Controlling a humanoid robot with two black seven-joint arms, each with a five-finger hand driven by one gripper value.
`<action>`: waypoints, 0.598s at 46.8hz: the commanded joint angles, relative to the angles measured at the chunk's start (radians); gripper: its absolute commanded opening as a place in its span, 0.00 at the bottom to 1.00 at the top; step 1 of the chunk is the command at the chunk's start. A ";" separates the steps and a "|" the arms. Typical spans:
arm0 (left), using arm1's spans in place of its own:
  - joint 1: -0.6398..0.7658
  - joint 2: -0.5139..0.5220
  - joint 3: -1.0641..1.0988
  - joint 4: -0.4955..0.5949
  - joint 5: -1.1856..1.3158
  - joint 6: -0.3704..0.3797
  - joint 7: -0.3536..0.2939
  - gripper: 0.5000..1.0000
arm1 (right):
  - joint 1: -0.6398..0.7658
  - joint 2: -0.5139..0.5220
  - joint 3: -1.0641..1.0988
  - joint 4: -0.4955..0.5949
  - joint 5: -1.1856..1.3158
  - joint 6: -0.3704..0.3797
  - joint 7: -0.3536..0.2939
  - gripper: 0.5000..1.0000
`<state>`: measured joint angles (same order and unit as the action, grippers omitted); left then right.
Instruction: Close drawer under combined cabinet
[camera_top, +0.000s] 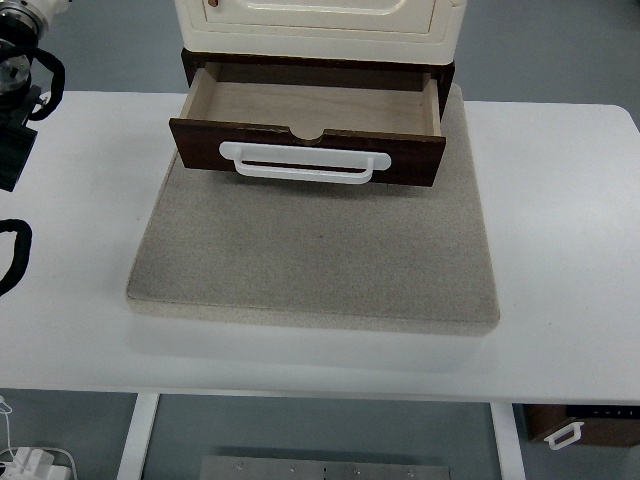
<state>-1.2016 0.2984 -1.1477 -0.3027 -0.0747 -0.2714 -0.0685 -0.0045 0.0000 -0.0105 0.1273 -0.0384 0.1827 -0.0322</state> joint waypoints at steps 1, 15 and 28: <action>-0.042 0.010 0.028 -0.001 -0.001 -0.002 -0.001 1.00 | 0.000 0.000 0.000 0.000 0.000 0.000 0.000 0.90; -0.087 0.068 0.051 -0.202 -0.001 0.032 0.001 1.00 | 0.000 0.000 0.000 0.000 0.000 0.000 0.000 0.90; -0.102 0.151 0.071 -0.479 0.001 0.073 0.003 1.00 | 0.000 0.000 0.000 0.000 0.000 0.000 0.000 0.90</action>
<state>-1.3046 0.4293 -1.0886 -0.7030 -0.0734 -0.2086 -0.0670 -0.0045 0.0000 -0.0108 0.1273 -0.0383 0.1825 -0.0321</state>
